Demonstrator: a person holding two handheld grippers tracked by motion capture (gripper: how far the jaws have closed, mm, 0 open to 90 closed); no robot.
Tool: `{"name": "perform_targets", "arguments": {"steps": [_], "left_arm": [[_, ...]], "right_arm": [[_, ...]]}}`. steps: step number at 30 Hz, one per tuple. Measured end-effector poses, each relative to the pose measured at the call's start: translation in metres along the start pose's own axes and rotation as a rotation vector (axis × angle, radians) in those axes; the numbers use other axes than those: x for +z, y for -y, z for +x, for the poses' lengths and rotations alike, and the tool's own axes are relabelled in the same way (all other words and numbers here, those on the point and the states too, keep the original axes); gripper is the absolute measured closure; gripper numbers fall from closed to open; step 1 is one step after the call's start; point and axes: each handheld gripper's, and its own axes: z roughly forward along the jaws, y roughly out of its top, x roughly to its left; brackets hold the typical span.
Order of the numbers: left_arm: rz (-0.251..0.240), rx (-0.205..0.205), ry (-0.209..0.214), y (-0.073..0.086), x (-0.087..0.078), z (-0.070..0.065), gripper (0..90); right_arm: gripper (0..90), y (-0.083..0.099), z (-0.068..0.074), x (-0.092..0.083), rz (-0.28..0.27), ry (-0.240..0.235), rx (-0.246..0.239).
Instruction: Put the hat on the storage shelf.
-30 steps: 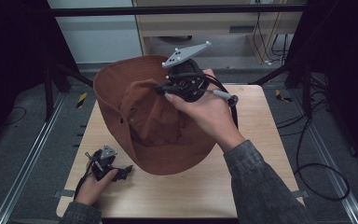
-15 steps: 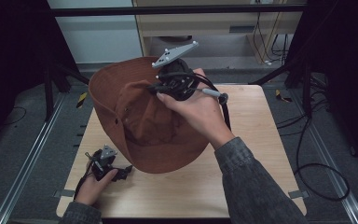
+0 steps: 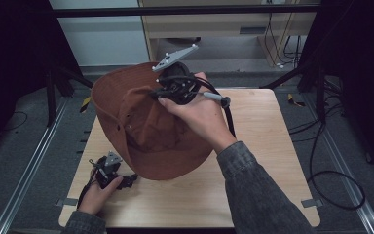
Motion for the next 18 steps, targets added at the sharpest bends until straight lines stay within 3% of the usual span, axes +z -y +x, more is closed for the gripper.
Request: {"name": "perform_targets", "arguments": {"steps": [18], "left_arm": [[0.0, 0.0, 0.0, 0.0, 0.0, 0.0, 0.0]], "right_arm": [[88.5, 0.009, 0.003, 0.025, 0.025, -0.037, 0.018]]}}
